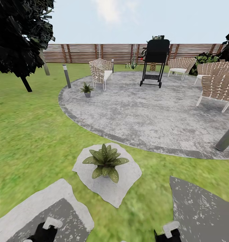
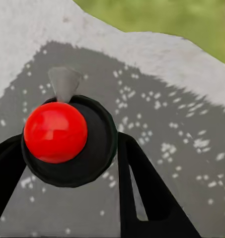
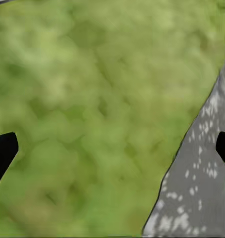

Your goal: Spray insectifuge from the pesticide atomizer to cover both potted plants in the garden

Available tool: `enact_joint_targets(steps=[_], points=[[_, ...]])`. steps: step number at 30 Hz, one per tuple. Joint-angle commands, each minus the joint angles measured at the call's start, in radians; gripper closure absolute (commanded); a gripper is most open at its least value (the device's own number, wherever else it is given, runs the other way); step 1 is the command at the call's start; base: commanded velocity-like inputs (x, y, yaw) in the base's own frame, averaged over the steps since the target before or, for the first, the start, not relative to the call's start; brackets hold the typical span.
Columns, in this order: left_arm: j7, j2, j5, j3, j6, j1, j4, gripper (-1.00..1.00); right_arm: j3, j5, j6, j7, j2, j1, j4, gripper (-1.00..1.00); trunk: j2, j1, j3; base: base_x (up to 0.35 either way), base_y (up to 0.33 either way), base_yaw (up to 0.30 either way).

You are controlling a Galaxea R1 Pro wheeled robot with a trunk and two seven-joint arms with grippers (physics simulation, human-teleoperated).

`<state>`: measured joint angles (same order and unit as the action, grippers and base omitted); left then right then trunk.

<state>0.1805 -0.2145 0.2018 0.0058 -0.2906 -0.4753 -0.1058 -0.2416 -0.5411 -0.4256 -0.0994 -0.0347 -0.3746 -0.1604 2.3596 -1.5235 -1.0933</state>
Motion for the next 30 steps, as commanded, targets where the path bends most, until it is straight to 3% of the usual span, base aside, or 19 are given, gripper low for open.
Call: enact_joint_targets(steps=[1,4,6,7,11,12,16,23,30], points=[[-0.042,0.018,-0.02,0.003,-0.003,0.002,0.006,1.0,-0.011,-0.007,-0.02,-0.042,-0.018,0.001,0.01,-1.0,0.0,0.0,-0.001,0.0,0.0,0.0],[-0.097,0.047,-0.107,0.004,-0.004,0.034,0.012,1.0,-0.05,-0.003,-0.03,-0.137,-0.024,0.002,0.019,-1.0,0.0,0.0,-0.001,0.0,0.0,0.0],[-0.106,0.05,-0.161,0.004,-0.005,0.058,0.012,1.0,-0.07,-0.002,-0.031,-0.155,-0.02,0.003,0.047,-1.0,0.0,0.0,-0.001,0.0,0.0,0.0],[-0.107,0.049,-0.169,0.004,-0.005,0.062,0.012,1.0,-0.073,-0.002,-0.031,-0.158,-0.019,0.003,0.064,-1.0,0.0,0.0,-0.001,0.0,0.0,0.0],[-0.108,0.051,-0.179,0.003,-0.004,0.065,0.012,1.0,-0.077,0.0,-0.047,-0.16,-0.012,0.003,0.083,-1.0,0.0,0.0,-0.001,0.0,0.0,0.0],[-0.109,0.052,-0.186,0.004,-0.004,0.067,0.012,1.0,-0.077,0.0,-0.052,-0.16,0.008,0.003,0.085,-1.0,0.0,0.0,-0.001,0.0,0.0,0.0],[-0.108,0.055,-0.239,0.003,-0.006,0.081,0.013,1.0,-0.09,0.0,-0.053,-0.161,0.016,0.003,0.085,-1.0,0.0,0.0,-0.001,0.0,0.0,0.0],[-0.108,0.058,-0.246,0.003,-0.007,0.095,0.012,1.0,-0.142,0.0,-0.052,-0.161,0.015,0.003,0.084,-1.0,0.0,0.0,-0.001,0.0,0.0,-0.001],[-0.107,0.063,-0.245,0.003,-0.007,0.096,0.012,1.0,-0.149,0.0,-0.053,-0.161,0.015,0.003,0.083,-1.0,0.0,0.0,-0.001,0.03,-0.002,-0.225]])
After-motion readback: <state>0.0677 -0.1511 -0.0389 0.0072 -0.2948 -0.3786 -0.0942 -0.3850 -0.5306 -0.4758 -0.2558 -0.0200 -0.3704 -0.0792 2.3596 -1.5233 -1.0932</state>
